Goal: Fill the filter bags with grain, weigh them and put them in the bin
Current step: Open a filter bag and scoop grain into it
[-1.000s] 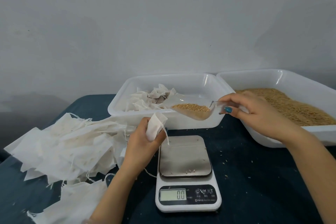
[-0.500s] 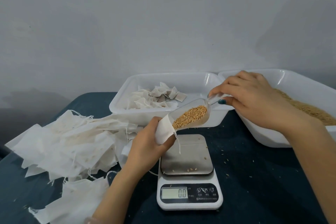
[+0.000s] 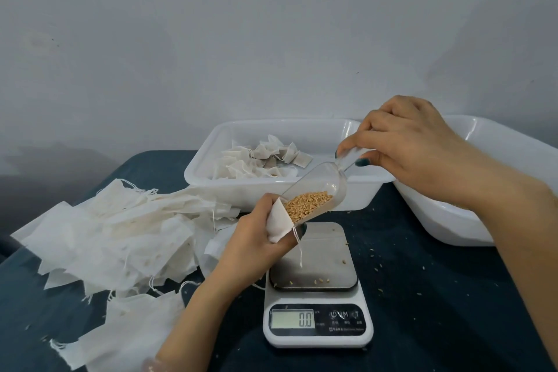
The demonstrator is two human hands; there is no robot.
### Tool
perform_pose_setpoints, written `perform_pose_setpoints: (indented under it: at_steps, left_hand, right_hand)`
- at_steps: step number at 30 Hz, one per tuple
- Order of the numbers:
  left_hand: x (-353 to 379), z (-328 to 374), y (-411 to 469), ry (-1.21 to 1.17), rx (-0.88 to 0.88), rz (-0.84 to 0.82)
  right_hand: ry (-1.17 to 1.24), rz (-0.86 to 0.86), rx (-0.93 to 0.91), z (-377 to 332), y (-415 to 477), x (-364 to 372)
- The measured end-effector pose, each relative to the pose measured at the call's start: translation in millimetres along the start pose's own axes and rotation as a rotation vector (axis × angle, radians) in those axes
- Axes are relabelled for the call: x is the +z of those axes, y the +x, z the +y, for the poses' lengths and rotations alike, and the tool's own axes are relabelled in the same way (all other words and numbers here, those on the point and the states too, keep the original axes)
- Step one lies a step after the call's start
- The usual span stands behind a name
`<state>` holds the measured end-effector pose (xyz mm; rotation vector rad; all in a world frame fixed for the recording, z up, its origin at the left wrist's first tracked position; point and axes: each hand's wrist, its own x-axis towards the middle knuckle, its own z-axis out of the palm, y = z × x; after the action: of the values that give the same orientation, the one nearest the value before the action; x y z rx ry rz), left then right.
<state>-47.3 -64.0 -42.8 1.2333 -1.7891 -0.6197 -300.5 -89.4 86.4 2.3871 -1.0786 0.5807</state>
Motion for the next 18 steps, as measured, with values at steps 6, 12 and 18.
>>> perform_pose_setpoints:
  at_steps: [6,12,18]
  left_hand:
    - [-0.9,2.9,-0.5,-0.083,0.01,0.0]
    - [-2.5,3.3,-0.3,-0.133,0.004,-0.004]
    - [-3.5,4.7,0.3,-0.177,0.016,-0.005]
  right_hand:
    - [-0.024,0.038,-0.04,2.0,2.1,-4.9]
    - [-0.024,0.089,-0.055,4.8,3.4,-5.8]
    - [0.043,0.049,0.018,6.7,-2.8,-4.0]
